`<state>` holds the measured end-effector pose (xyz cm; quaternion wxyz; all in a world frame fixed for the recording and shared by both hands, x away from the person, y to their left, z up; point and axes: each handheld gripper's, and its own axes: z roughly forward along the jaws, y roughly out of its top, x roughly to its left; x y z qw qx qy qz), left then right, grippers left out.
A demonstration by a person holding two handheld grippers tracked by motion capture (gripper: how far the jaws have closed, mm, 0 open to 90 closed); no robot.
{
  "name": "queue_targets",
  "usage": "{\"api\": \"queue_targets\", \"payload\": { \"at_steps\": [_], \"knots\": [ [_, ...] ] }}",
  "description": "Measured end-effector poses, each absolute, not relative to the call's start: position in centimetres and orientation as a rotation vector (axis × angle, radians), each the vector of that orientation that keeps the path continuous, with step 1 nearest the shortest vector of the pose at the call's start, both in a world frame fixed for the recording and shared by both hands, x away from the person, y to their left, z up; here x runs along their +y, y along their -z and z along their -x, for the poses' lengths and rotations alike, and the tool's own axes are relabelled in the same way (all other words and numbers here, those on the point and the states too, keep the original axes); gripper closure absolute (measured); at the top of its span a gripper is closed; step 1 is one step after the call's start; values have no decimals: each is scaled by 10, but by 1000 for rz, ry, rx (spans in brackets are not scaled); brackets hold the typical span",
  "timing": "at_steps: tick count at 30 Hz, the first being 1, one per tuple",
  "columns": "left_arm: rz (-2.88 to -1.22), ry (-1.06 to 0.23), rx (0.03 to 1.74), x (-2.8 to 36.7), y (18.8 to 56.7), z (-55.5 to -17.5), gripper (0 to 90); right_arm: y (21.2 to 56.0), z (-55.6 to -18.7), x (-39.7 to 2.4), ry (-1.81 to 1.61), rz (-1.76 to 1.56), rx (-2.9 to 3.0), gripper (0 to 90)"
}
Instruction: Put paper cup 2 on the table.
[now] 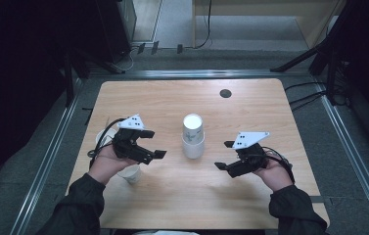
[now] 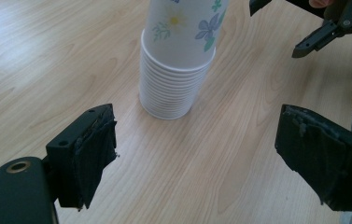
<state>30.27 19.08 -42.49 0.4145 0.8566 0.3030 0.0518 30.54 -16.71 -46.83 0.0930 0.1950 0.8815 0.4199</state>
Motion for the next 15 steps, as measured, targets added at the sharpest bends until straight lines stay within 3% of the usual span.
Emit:
{"api": "queue_targets", "payload": {
  "at_steps": [15],
  "knots": [
    [-2133, -125, 724, 154, 428, -298, 125, 471, -298, -161, -1274, -580, 2621, 211]
  ]
}}
